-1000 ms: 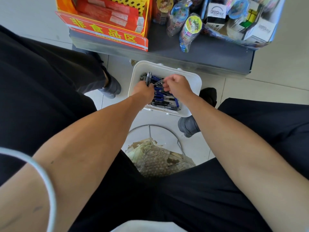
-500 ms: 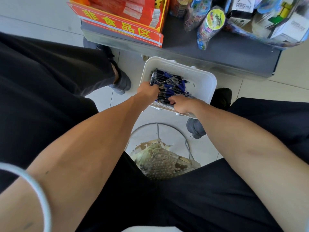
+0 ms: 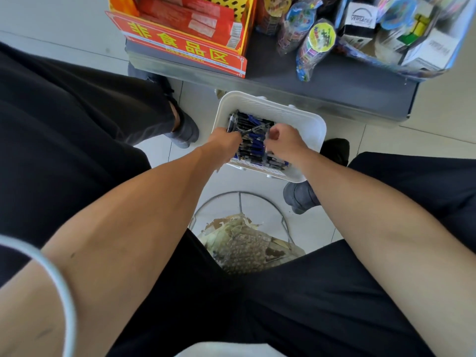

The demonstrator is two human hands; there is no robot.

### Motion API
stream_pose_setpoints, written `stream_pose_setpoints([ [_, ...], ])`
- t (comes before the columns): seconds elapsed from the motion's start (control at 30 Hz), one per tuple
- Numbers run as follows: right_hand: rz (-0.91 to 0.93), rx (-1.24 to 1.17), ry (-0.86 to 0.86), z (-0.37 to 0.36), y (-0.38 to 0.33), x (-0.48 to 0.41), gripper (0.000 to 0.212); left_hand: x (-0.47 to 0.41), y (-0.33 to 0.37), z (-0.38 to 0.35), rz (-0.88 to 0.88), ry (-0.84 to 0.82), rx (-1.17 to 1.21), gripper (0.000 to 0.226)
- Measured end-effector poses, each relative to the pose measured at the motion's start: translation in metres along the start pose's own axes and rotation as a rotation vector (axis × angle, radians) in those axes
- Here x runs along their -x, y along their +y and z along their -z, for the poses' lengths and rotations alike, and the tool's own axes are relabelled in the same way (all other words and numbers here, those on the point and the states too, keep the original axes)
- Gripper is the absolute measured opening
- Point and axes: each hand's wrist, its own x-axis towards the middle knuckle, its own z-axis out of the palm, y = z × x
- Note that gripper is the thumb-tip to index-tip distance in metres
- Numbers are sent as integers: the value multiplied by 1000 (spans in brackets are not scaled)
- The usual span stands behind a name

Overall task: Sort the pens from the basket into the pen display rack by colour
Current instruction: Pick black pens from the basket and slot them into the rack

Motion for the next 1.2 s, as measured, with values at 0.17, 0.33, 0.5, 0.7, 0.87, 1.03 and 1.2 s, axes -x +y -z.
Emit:
stream_pose_setpoints([
  [0.17, -87, -862, 76, 23, -22, 18, 20, 13, 11, -12, 23, -34, 140, 19],
  [0.33, -78, -963, -181, 28, -21, 40, 20, 23, 23, -18, 10, -45, 375, 32],
  [0.5, -144, -866, -308, 15, -15, 44, 10, 24, 27, -16, -78, 23, 400, 26],
  [0.7, -110, -50, -209, -12, -3, 21, 36, 17, 19, -7, -13, 13, 575, 8],
  [0.87, -98, 195, -398, -32, 7, 11, 59, 13, 12, 1, -12, 50, 423, 13],
  [1.03, -132, 322, -505, -34, 3, -3, 58, 8, 11, 5, -8, 57, 353, 16],
  [1.2, -104, 478, -508, -34, 8, -8, 52, 7, 11, 5, 16, 37, 321, 13],
])
